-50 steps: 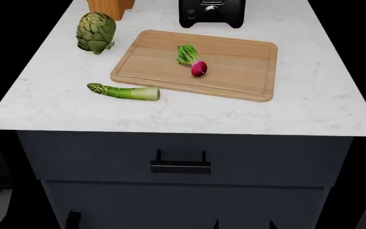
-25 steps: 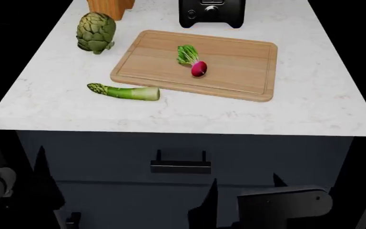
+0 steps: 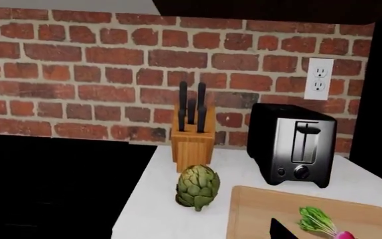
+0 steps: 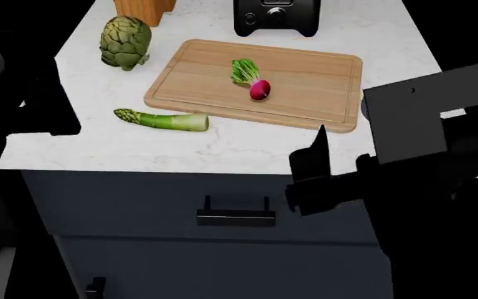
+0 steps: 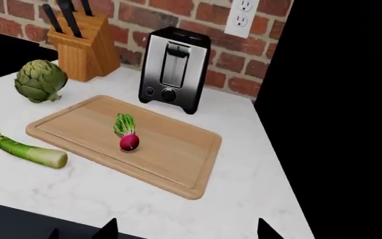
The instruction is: Clear the non-vegetable object off the cutting board and place the vegetables onto it.
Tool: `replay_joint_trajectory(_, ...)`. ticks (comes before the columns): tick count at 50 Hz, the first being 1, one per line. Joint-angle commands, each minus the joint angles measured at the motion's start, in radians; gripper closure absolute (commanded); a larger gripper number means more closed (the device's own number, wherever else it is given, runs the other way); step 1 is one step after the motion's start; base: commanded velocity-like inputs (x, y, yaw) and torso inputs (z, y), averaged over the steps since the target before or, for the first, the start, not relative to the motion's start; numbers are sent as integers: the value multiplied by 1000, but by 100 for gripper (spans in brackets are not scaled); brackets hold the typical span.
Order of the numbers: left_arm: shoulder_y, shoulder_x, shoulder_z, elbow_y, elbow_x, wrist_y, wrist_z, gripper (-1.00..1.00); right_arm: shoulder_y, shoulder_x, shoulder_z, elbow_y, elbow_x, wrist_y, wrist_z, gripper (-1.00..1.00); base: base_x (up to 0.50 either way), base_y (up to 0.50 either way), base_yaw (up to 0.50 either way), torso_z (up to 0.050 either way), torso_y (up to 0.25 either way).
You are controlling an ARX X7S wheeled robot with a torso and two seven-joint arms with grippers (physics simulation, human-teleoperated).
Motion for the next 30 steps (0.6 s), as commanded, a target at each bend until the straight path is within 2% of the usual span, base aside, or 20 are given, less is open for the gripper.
replay_joint_trajectory(1, -232, -15, 31, -166, -31, -86, 40, -100, 309, 190, -35, 204, 566, 82, 348, -100, 0, 0, 0, 0, 0)
replay_joint_trajectory(8, -378, -18, 54, -279, -22, -82, 52, -100, 504, 223, -112, 363, 598, 65, 330, -100, 0, 0, 0, 0, 0)
replay_joint_trajectory(11, -414, -24, 84, -330, 15, -5, 48, -100, 577, 238, -144, 409, 605, 65, 305, -100, 0, 0, 0, 0, 0)
replay_joint_trajectory(14, -445, -16, 67, -356, -4, -44, 49, -100, 637, 246, -146, 445, 625, 68, 303, -100, 0, 0, 0, 0, 0)
replay_joint_trajectory(30, -463, -29, 59, -326, -35, -69, 58, -100, 661, 277, -183, 465, 717, 44, 363, -100, 478, 0, 0, 0, 0)
